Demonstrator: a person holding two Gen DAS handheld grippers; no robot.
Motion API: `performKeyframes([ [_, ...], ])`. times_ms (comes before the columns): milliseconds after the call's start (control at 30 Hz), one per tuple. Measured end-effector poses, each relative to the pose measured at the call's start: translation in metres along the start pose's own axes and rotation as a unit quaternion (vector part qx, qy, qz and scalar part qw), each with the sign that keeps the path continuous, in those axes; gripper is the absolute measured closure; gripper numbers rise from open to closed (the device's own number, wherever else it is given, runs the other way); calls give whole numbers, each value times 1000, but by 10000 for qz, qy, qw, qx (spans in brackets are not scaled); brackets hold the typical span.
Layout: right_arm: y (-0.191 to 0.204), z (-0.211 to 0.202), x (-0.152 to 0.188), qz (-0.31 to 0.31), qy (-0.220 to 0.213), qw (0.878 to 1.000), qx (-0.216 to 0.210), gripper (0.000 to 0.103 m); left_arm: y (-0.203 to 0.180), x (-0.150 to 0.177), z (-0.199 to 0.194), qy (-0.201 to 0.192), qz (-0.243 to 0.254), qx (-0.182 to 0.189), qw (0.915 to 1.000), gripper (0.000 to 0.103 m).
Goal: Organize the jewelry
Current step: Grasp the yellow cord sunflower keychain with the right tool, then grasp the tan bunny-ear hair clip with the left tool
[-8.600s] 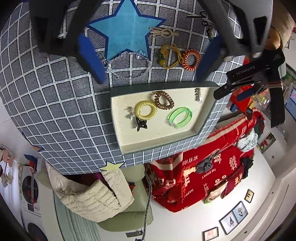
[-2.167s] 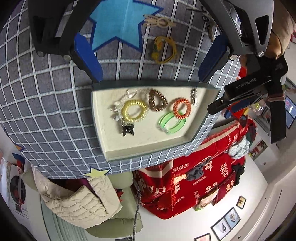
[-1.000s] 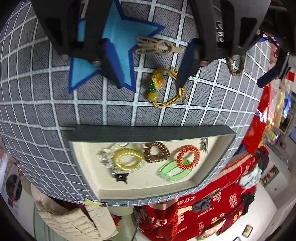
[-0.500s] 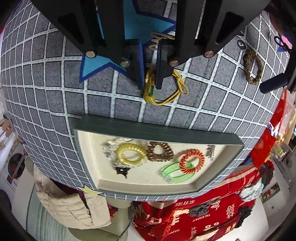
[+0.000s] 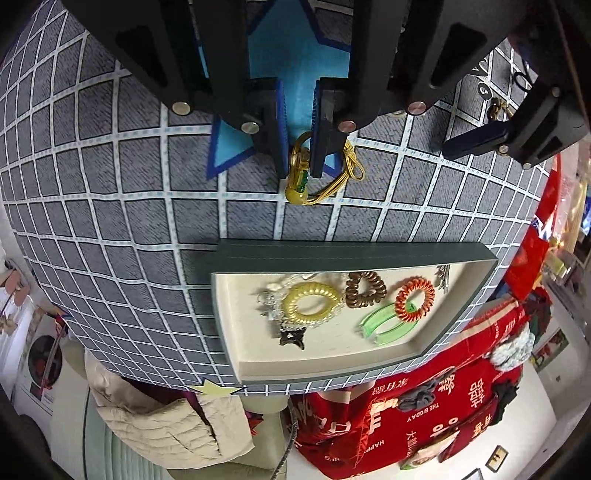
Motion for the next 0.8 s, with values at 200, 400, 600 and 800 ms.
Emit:
performKeyframes([
  [200, -10, -4, -2, 196, -15, 9998, -89, 91, -12, -7, 1, -50, 39, 323, 9995, 40],
  [400, -17, -13, -2, 306, -71, 9994, -113, 91, -14, -9, -1, -109, -35, 557, 9984, 69],
  [600, -17, -23, 1, 353, -140, 9990, -221, 91, 0, -3, -10, -178, -310, 392, 9986, 74],
  [800, -13, -34, 3, 381, -205, 9984, -361, 91, 23, 2, -24, -333, -749, 234, 9964, 74],
])
Point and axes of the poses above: each gripper's, at about its wrist camera, not at the fingertips, and z roughly the way its jaws point, y to its left, x to its underside, the point moved 9 cm from there along z, roughly the way its jaws point, and after that the axes turned 11 degrees about z, right-handed, at the moved point
